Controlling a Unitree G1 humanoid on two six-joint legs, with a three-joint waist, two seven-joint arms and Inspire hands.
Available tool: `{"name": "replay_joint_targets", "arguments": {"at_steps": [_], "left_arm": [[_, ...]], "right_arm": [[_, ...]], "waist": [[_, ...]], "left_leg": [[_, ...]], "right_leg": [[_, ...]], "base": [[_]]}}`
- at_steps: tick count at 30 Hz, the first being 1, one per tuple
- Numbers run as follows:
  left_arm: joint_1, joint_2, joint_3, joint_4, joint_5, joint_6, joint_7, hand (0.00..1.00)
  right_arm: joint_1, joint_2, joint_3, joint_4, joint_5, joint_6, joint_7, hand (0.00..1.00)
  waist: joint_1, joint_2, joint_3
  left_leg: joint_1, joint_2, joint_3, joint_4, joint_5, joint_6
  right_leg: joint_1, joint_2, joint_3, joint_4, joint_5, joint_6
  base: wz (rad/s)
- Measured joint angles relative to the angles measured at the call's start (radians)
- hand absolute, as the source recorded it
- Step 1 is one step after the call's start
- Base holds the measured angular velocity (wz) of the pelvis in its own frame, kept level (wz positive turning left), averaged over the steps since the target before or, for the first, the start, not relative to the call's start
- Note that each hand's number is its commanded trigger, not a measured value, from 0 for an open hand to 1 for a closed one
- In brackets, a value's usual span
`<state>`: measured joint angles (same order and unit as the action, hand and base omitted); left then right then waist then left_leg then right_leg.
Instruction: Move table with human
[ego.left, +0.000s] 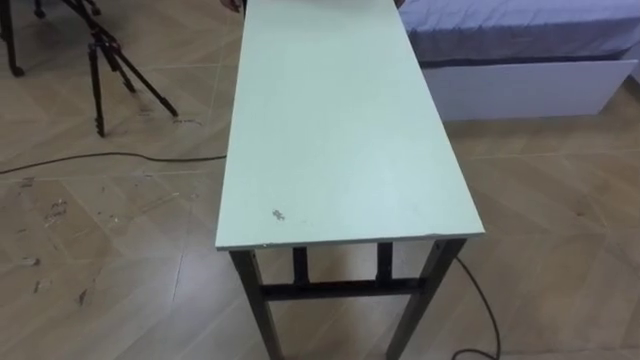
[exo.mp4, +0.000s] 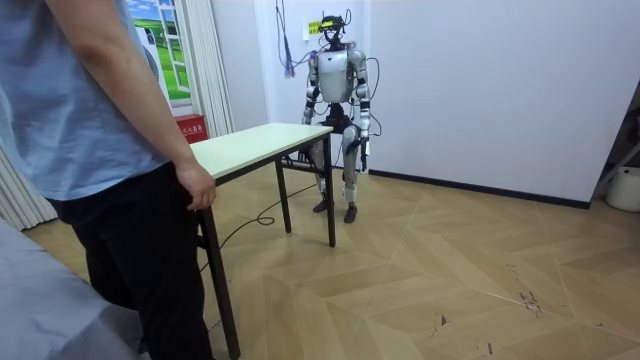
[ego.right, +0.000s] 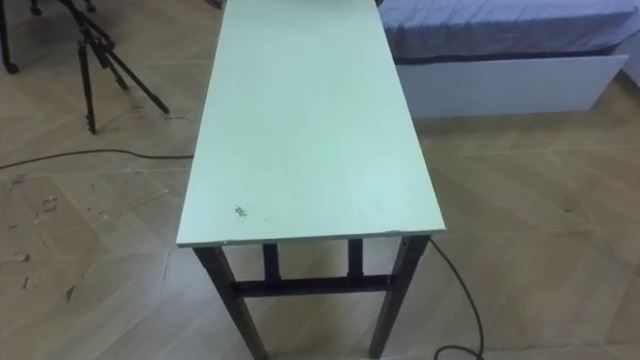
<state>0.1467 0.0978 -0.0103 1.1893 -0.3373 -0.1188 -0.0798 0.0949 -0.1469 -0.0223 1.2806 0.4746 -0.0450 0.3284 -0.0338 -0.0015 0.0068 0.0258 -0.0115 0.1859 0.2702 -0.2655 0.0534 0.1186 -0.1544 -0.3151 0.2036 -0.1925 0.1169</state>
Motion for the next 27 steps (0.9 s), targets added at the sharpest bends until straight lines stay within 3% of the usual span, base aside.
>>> {"name": "replay_joint_targets", "arguments": {"at_steps": [3,5,8,11,13,16,19,24,27], "left_arm": [[-0.003,0.004,-0.006,-0.005,-0.111,0.031,-0.072,0.00],[0.001,0.009,-0.030,-0.054,-0.193,0.064,-0.130,0.00],[0.001,0.016,-0.066,-0.108,-0.299,0.084,-0.180,0.00],[0.034,0.048,-0.123,-0.207,-0.446,0.116,-0.229,0.00],[0.068,0.061,-0.166,-0.309,-0.575,0.150,-0.252,0.00],[0.100,0.059,-0.229,-0.482,-0.687,0.180,-0.259,0.00],[0.099,0.051,-0.309,-0.600,-0.742,0.189,-0.263,0.00],[0.093,0.033,-0.334,-0.743,-0.772,0.225,-0.264,0.00],[0.075,0.033,-0.350,-0.783,-0.813,0.229,-0.263,0.00]], "right_arm": [[-0.001,-0.014,0.000,-0.055,0.003,0.038,0.036,0.00],[0.004,-0.013,0.002,-0.180,0.031,0.066,0.053,0.00],[0.009,-0.004,0.003,-0.301,0.085,0.073,0.078,0.00],[0.042,-0.001,0.054,-0.469,0.201,0.097,0.094,0.00],[0.080,0.009,0.083,-0.583,0.322,0.133,0.109,0.00],[0.114,0.020,0.119,-0.687,0.477,0.174,0.109,0.00],[0.130,0.020,0.169,-0.769,0.591,0.180,0.107,0.00],[0.130,0.022,0.203,-0.848,0.629,0.179,0.096,0.00],[0.117,0.019,0.234,-0.866,0.644,0.178,0.074,0.00]], "waist": [[0.011,0.003,-0.0012],[0.011,0.005,-0.0009],[0.012,0.008,0.0007],[0.011,0.009,0.0019],[0.003,0.012,0.0008],[-0.007,0.014,0.0008],[-0.019,0.018,0.0031],[-0.029,0.023,0.0033],[-0.032,0.028,0.0011]], "left_leg": [[-0.006,0.001,-0.001,0.006,0.000,0.000],[-0.022,0.003,0.001,0.024,0.000,0.000],[-0.037,0.004,0.000,0.037,0.000,0.000],[-0.041,0.006,0.000,0.035,0.000,0.000],[-0.053,0.006,-0.005,0.040,-0.002,0.002],[-0.070,0.004,-0.006,0.051,-0.001,0.003],[-0.070,0.003,-0.007,0.054,-0.001,0.004],[-0.070,0.007,-0.008,0.061,-0.001,0.004],[-0.067,0.012,-0.006,0.066,-0.001,0.004]], "right_leg": [[-0.004,0.001,0.000,0.000,0.000,0.000],[-0.018,-0.001,-0.004,0.004,0.000,-0.001],[-0.027,-0.002,-0.006,0.007,0.001,-0.001],[-0.034,-0.001,-0.005,0.019,0.001,-0.001],[-0.044,-0.002,-0.002,0.031,0.001,-0.001],[-0.067,-0.007,-0.001,0.045,0.001,-0.001],[-0.068,-0.009,-0.001,0.053,0.001,-0.001],[-0.067,-0.004,0.010,0.054,0.001,-0.001],[-0.065,-0.001,0.014,0.056,0.001,-0.002]], "base": [[0.00],[0.00],[0.02],[0.00],[0.00],[0.01],[0.00],[-0.03],[-0.01]]}}
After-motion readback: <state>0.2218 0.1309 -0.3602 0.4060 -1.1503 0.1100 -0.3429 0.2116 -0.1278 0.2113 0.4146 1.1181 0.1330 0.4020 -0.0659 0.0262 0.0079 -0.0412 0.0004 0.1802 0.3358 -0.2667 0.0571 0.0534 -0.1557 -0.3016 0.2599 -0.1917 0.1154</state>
